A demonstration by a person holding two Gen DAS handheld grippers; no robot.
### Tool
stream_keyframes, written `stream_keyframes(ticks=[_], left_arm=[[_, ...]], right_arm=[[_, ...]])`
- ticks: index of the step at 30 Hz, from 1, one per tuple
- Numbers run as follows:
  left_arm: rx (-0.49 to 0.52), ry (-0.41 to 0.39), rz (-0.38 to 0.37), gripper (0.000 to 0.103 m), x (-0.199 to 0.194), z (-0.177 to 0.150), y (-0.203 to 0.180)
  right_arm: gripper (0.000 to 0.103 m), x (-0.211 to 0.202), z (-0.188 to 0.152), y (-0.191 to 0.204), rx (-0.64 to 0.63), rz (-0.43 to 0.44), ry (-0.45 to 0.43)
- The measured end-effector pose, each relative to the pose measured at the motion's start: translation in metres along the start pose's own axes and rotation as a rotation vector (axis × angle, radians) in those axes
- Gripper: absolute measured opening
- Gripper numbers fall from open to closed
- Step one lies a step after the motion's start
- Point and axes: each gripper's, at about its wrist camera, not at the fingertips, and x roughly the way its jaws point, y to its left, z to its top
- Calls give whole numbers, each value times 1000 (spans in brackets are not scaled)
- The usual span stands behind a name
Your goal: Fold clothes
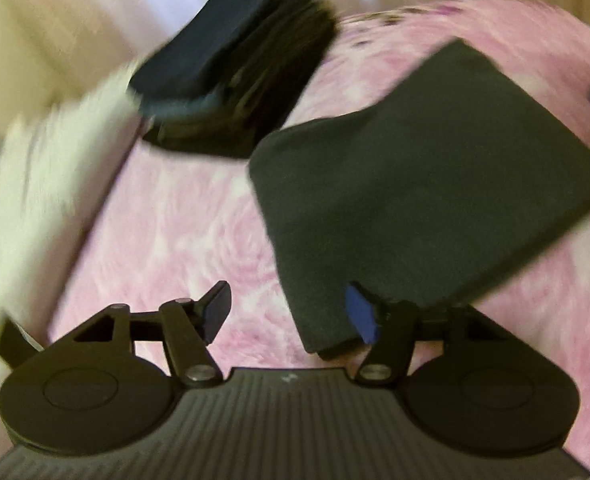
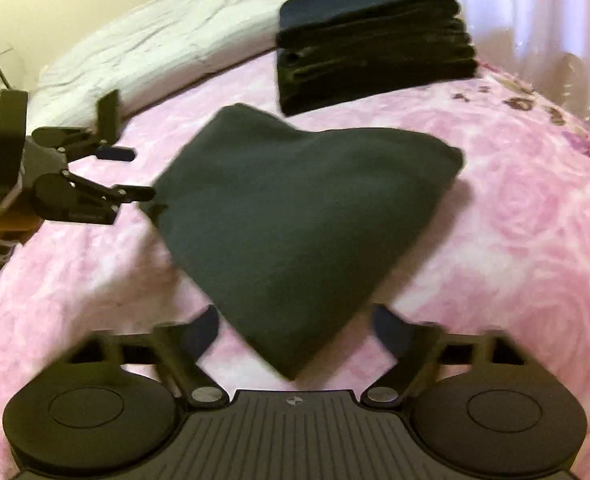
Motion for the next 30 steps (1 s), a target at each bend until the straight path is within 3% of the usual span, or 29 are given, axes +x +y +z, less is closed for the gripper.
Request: stream_keyframes(ticks=[3,5,6,7,8,9,11,13,17,22,27,30], left_arm=[[134,-50,-5,68,-12,-14,-21],[114,-45,-38,69,-11,-21,-23],[93,-40,-55,69,-10,-25,-22],[72,-34,-65,69,-9,-27,-21],[50,-26,-65,69,-9,-28,-19],[28,-18,-65,68,-8,-28,-17],[-17,-3,-69,68,-9,-28,-12],[-79,7,-98,68,-15,-24,-7],[-339,42,-198,68,-30,-18,15],[-616,68,-303,73,-42,-14,13],[-805,118,-413,74,-26,-11,-12],[-869,124,-413,72,-16,-5,-23]], right_arm=[[93,14,-11,-33,361,70,-7],[91,28,-23,-49,532,116,-29],[85,36,-28,-54,583,127,-37],[71,44,-32,-55,619,140,-43],[64,53,-36,-56,650,154,-47],[63,59,-39,-57,686,169,-56],[42,68,-41,-60,752,168,-58],[31,65,-43,-65,819,199,-36],[28,17,-23,-77,746,187,5],[28,-50,-23,-120,693,15,20],[29,-59,-30,-137,636,-53,71],[50,-62,-27,-133,564,-92,81]])
